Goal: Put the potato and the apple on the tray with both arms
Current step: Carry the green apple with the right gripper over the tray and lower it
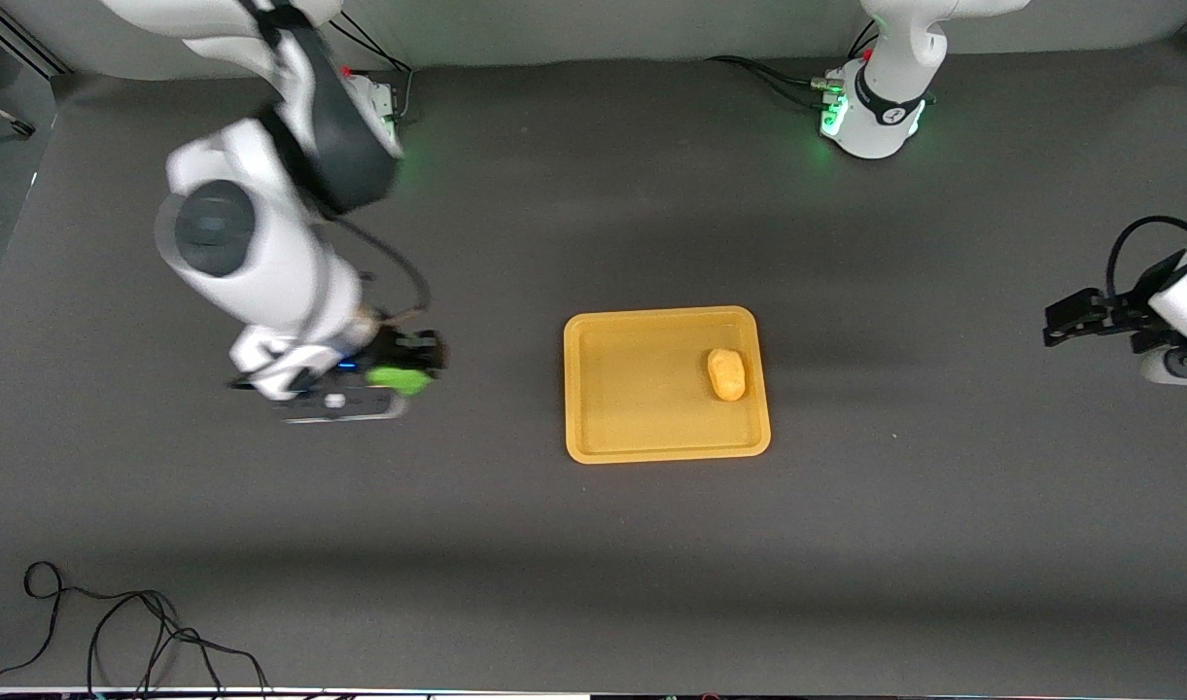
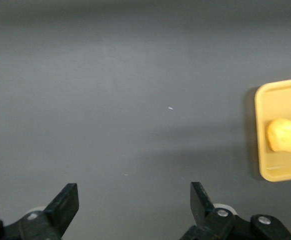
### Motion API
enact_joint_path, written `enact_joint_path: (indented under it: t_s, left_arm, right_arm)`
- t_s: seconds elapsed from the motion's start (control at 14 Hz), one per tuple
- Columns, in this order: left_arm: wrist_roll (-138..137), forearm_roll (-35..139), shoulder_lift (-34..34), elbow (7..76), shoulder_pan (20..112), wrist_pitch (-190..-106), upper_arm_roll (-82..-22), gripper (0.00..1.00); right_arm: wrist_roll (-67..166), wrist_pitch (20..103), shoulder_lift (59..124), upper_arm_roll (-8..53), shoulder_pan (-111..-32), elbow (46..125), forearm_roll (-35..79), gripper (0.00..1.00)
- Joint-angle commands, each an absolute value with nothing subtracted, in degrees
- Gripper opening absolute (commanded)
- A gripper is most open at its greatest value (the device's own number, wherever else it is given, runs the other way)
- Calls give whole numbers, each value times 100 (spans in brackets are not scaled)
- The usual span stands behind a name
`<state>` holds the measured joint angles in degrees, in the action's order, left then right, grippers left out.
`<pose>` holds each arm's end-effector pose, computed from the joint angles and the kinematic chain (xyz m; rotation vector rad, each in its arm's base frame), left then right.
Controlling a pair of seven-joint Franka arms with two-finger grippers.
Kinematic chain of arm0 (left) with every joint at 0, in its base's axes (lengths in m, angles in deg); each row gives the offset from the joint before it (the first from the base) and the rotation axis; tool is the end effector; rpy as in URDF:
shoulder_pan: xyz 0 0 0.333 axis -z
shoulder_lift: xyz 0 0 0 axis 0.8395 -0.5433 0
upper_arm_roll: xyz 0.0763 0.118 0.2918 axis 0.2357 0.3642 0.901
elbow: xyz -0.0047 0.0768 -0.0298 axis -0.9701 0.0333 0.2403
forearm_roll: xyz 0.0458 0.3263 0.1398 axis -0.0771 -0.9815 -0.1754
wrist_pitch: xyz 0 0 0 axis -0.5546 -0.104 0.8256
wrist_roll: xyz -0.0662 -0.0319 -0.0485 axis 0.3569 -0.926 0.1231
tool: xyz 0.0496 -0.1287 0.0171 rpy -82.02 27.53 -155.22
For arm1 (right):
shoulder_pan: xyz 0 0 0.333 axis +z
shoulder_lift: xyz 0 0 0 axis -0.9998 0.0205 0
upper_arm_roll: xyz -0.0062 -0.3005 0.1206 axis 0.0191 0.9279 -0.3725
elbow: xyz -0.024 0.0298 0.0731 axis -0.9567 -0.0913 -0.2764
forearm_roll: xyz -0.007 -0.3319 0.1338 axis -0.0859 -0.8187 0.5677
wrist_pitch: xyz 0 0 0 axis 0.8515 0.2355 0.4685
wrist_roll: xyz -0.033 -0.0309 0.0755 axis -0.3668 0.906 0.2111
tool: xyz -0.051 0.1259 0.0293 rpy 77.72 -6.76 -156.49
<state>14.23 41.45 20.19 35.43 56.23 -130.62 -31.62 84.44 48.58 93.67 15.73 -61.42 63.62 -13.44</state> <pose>0.5602 0.0304 0.5393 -3.1080 0.1531 -0.0287 0.5768 0.3200 0.4553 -3.1080 0.0407 0.0342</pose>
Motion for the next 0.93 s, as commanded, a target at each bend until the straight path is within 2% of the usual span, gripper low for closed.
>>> enact_joint_path:
  t_s: [0.0, 0.21, 0.43, 0.86]
  left_arm:
    - [1570, 4005, 2491, 4208, 5551, -13581, -3188, 100]
    - [1482, 4023, 2439, 4253, 5612, -13627, -3206, 100]
    - [1455, 4023, 2430, 4236, 5648, -13548, -3267, 100]
    - [1455, 4023, 2430, 4236, 5727, -13451, -3267, 100]
  right_arm:
    - [9825, 4647, 10458, 1645, -5186, 4956, -1366, 47]
    - [10680, 4726, 11267, 1663, -4376, 4110, -1383, 47]
    - [11173, 5392, 11838, 1689, -3891, 4012, -1733, 47]
    - [11298, 6667, 12859, 1759, -3952, 4047, -2139, 47]
